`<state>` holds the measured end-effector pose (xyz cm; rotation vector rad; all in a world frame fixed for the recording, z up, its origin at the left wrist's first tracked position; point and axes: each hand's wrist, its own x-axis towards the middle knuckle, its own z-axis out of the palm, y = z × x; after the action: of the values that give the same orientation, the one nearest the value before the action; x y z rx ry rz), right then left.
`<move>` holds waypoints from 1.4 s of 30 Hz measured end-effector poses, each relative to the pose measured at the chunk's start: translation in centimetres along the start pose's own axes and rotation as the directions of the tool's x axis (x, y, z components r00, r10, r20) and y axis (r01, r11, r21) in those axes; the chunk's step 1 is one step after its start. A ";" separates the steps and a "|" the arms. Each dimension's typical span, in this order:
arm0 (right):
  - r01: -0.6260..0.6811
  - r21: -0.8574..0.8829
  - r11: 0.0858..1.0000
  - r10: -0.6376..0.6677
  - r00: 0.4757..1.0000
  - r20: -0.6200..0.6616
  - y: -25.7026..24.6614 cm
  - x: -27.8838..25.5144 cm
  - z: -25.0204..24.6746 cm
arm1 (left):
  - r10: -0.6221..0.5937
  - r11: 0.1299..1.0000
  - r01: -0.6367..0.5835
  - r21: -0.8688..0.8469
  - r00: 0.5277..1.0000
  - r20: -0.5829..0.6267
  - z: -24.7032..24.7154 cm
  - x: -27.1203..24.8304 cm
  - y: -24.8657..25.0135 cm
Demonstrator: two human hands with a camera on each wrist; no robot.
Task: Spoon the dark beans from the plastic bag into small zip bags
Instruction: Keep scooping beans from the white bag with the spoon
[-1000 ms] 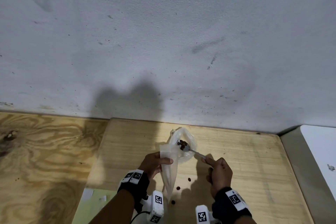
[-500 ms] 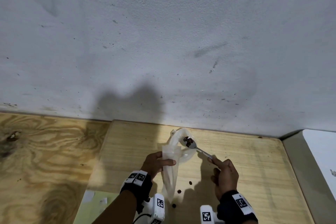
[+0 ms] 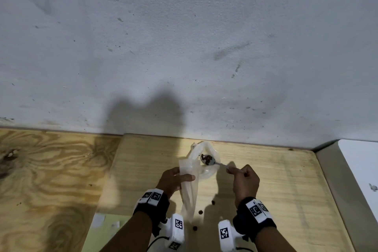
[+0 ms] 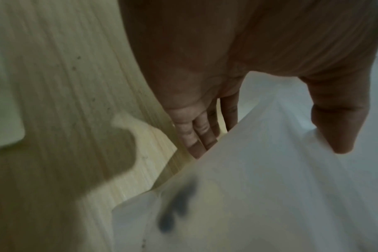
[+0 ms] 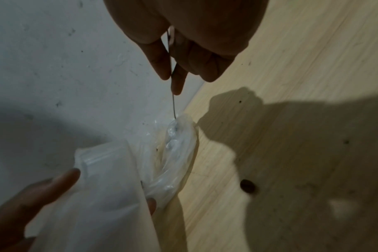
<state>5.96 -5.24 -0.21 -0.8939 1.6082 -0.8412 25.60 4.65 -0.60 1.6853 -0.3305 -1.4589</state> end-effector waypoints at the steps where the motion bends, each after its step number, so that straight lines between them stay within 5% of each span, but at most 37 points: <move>1: 0.008 -0.007 1.000 -0.008 1.000 -0.007 0.0 -0.1 0.2 | 0.029 0.998 -0.029 0.059 1.000 0.004 0.0 -0.2 0.4; 7: 0.042 -0.029 0.999 -0.042 0.999 -0.007 0.3 -0.3 0.7 | 0.103 0.877 -0.119 0.466 0.993 0.060 -0.1 1.4 1.6; 11: 0.021 -0.041 0.999 -0.021 1.000 -0.008 0.7 0.3 0.6 | 0.069 0.829 -0.128 0.544 0.989 0.128 0.8 2.5 3.2; 17: 0.023 -0.066 0.998 -0.024 0.999 -0.024 0.4 0.5 0.4 | 0.016 0.902 -0.057 0.428 0.995 0.100 0.7 3.3 3.7; 25: 0.176 -0.176 0.969 -0.185 0.982 -0.040 0.2 0.6 0.7 | -0.012 0.999 0.012 -0.035 1.000 -0.007 -1.2 2.1 2.1; 42: 0.288 -0.157 0.945 -0.275 0.957 0.097 2.2 -0.3 2.7 | 0.050 0.993 -0.063 0.100 0.990 0.131 -2.1 1.5 1.2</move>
<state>8.37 -4.15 -2.48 -1.2851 1.5251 -0.8642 28.34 3.78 -0.87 1.6529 -0.5288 -1.5346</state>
